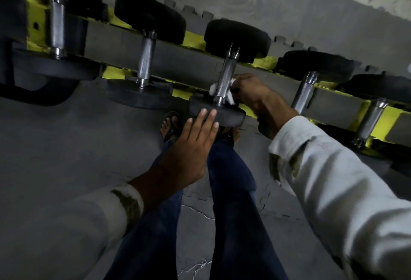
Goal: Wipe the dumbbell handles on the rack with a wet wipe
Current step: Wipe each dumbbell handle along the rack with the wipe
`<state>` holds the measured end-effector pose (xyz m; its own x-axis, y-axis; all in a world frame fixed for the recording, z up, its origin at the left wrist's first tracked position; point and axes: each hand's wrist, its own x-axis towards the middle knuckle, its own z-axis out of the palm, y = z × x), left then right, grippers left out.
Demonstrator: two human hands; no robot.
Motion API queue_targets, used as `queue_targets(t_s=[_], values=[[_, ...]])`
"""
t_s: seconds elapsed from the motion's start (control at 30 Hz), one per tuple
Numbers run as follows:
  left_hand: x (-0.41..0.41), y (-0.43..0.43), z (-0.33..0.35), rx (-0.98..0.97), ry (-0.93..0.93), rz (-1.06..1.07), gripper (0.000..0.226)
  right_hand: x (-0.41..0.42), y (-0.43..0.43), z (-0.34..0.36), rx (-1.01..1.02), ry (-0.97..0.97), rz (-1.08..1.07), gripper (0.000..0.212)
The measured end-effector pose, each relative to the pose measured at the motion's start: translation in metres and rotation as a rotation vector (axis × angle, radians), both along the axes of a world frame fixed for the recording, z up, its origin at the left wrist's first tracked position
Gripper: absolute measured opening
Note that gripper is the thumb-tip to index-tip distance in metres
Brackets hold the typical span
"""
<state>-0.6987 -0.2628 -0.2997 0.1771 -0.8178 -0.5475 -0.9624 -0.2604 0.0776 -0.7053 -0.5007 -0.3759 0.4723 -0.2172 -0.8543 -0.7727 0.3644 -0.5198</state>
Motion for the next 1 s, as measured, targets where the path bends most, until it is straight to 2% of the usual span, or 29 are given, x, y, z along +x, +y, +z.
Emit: queue_targets(t_s=[0.17, 0.23, 0.3, 0.33, 0.43, 0.5, 0.53, 0.6, 0.73, 0.83, 0.9, 1.0], values=[[0.001, 0.002, -0.004, -0.003, -0.004, -0.016, 0.109, 0.026, -0.016, 0.001, 0.236, -0.101, -0.675, 0.031], [0.002, 0.001, -0.005, -0.003, -0.005, -0.029, 0.106, 0.036, -0.01, 0.002, 0.263, -0.109, -0.86, 0.027], [0.003, 0.001, -0.003, -0.006, -0.005, -0.025, 0.102, 0.041, 0.007, 0.002, 0.125, -0.06, -0.945, 0.019], [0.003, 0.001, -0.003, -0.005, -0.015, -0.025, 0.1, 0.04, 0.015, 0.002, -0.031, -0.041, -0.917, 0.015], [0.005, 0.0, 0.001, 0.013, 0.004, -0.027, 0.099, 0.034, 0.034, 0.008, -0.667, 0.011, -0.629, 0.011], [0.007, 0.001, 0.002, 0.008, 0.019, -0.033, 0.1, 0.027, 0.043, 0.011, -1.002, -0.115, -0.342, 0.002], [0.008, 0.001, 0.003, 0.003, 0.021, -0.034, 0.1, 0.022, 0.044, 0.01, -1.12, -0.177, -0.17, 0.01], [0.009, 0.001, 0.004, 0.004, 0.032, -0.037, 0.102, 0.01, 0.035, 0.006, -1.215, -0.241, 0.131, 0.022], [0.008, 0.001, 0.004, 0.004, 0.045, -0.039, 0.1, -0.001, 0.017, 0.001, -1.532, -0.298, 0.764, 0.032], [0.009, -0.001, 0.005, 0.009, 0.042, -0.041, 0.102, 0.017, 0.014, 0.015, -1.583, -0.196, 1.051, 0.023], [0.009, -0.001, 0.007, 0.021, 0.035, -0.046, 0.102, 0.028, 0.021, 0.031, -1.421, -0.145, 1.204, 0.021], [0.008, -0.002, 0.012, 0.036, 0.031, -0.048, 0.103, 0.028, 0.032, 0.047, -1.065, -0.233, 1.49, 0.03]])
